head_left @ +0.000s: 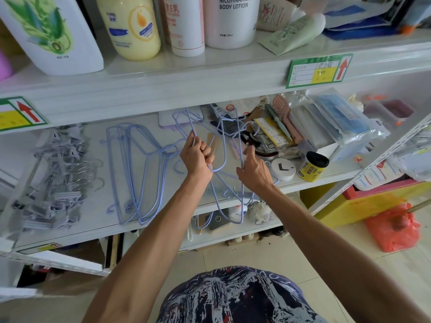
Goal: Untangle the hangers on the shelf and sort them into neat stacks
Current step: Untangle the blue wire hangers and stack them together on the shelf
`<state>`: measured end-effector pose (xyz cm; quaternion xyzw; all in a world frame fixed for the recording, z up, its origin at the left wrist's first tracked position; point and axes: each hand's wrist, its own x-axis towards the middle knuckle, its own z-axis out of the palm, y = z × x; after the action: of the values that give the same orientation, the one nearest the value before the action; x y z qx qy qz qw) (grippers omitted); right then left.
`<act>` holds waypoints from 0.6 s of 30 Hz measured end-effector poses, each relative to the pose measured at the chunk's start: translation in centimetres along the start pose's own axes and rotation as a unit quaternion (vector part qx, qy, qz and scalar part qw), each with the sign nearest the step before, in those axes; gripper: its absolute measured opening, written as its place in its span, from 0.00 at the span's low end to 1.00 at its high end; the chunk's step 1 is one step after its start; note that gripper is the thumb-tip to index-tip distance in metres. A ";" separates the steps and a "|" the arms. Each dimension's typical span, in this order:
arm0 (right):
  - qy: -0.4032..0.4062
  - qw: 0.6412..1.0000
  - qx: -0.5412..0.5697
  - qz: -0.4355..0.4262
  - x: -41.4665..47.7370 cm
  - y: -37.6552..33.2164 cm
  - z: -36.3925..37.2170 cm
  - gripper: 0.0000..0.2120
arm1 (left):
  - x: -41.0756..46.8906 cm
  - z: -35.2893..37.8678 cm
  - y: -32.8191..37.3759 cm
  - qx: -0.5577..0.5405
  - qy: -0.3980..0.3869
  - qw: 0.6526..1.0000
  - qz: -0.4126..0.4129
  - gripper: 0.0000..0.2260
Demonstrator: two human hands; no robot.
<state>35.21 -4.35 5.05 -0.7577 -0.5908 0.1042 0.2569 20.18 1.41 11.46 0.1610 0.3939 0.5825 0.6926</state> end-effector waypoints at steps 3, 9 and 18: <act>-0.014 0.997 -0.008 0.076 0.5 0.6 0.5 0.20 | 0.2 -0.3 -0.2 -0.007 -0.002 1.000 -0.005 0.18; -0.057 0.981 -0.123 0.140 1.3 0.9 1.9 0.16 | 0.4 -0.3 0.1 -0.005 -0.005 1.000 -0.006 0.18; 0.006 0.967 -0.204 0.155 2.6 0.9 2.9 0.16 | 0.3 -0.3 0.2 -0.005 -0.004 1.000 -0.004 0.17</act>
<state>35.39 -1.32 2.53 -0.8769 -0.4734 0.0154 0.0816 19.80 1.63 11.29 0.1587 0.3888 0.5805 0.6976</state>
